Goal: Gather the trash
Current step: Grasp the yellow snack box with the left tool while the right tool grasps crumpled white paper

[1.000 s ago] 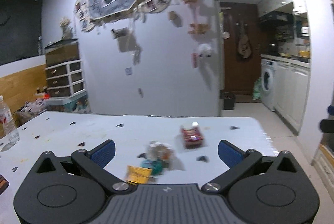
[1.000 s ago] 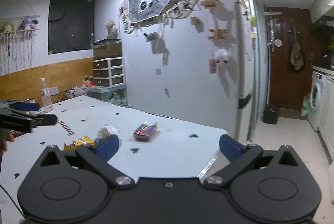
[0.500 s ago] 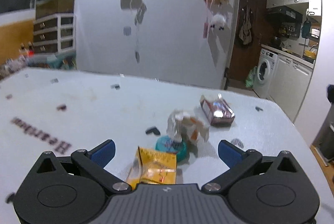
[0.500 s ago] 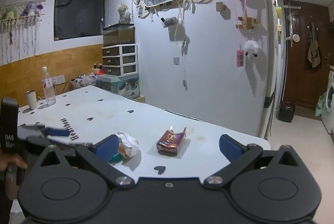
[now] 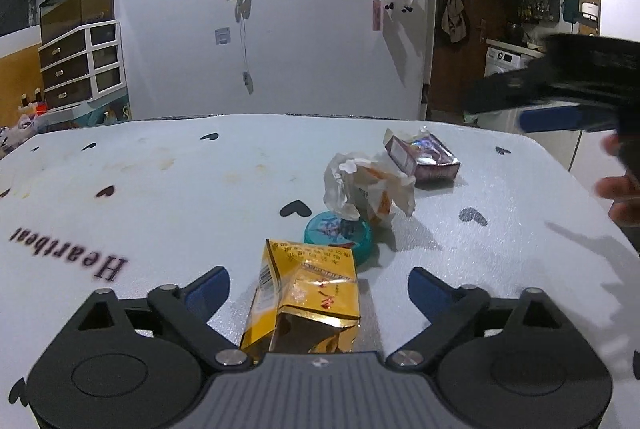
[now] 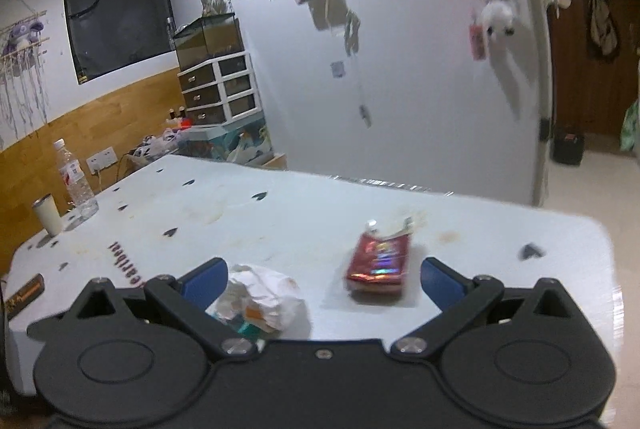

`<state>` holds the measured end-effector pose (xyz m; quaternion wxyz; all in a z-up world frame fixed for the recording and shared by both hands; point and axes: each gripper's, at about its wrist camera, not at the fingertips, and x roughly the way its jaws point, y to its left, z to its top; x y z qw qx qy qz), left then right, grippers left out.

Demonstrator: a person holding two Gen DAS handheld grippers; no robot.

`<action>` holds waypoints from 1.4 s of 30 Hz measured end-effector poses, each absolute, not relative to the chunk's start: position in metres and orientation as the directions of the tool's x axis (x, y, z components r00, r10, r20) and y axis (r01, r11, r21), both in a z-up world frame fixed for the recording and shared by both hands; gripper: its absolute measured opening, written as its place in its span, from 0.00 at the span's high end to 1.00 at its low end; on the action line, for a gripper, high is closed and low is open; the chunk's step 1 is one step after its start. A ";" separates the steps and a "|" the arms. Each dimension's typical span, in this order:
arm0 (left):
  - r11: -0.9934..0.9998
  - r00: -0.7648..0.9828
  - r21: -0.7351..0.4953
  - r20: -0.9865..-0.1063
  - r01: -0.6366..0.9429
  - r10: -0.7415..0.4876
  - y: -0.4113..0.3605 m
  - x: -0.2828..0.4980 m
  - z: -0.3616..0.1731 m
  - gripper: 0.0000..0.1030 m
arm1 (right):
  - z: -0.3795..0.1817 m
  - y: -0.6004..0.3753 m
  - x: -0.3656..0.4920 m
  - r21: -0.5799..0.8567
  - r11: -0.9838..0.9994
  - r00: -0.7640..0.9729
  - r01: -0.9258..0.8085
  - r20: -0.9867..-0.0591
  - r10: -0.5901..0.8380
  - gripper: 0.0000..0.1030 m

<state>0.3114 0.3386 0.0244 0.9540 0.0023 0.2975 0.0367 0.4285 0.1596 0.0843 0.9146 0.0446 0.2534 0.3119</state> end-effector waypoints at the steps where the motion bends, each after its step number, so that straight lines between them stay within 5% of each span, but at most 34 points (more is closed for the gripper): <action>1: 0.997 0.819 0.031 -0.569 -0.066 0.072 0.338 0.312 0.024 0.11 | 0.080 0.165 0.430 0.252 0.798 0.670 -0.548 -0.438 0.599 0.00; 18: 0.992 0.798 0.030 -0.591 -0.122 0.116 0.348 0.315 0.012 0.31 | 0.026 0.237 0.463 0.411 0.778 0.576 -0.475 -0.524 0.628 0.00; 28: 0.993 0.803 0.010 -0.587 -0.121 0.103 0.352 0.313 0.013 0.44 | 0.020 0.238 0.456 0.404 0.775 0.544 -0.487 -0.553 0.631 0.56; 42: 0.972 0.850 -0.055 -0.499 -0.227 0.170 0.364 0.297 0.027 0.44 | 0.035 0.197 0.423 0.266 0.772 0.605 -0.577 -0.495 0.623 0.64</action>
